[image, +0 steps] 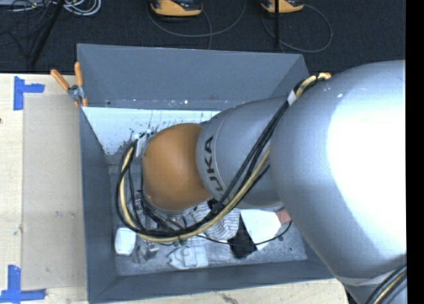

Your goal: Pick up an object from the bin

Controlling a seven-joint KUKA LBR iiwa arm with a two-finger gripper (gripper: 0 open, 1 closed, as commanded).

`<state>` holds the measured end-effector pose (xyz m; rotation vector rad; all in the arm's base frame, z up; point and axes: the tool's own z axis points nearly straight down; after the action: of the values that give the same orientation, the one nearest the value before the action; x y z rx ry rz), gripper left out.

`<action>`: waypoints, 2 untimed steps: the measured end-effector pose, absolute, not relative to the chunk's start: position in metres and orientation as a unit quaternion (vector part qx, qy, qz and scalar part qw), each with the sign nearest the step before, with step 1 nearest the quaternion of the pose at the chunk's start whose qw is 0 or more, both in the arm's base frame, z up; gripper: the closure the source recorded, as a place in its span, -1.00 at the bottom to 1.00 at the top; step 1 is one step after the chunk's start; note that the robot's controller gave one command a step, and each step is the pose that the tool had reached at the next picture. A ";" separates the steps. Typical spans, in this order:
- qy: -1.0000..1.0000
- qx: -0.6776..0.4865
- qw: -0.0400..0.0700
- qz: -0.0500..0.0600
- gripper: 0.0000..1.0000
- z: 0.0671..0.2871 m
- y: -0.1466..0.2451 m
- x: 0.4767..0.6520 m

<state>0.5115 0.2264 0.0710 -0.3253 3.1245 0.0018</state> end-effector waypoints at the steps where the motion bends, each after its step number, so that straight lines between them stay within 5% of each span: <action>1: 1.000 0.014 -0.001 -0.001 -1.00 0.072 0.229 0.518; 2: 0.996 -0.086 0.003 0.000 1.00 0.075 0.244 0.512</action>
Offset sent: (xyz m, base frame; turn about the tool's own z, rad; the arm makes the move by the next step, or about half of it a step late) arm -0.0032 0.0188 -0.0010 0.0311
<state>0.5125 0.2444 0.0752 -0.2696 3.1246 -0.0005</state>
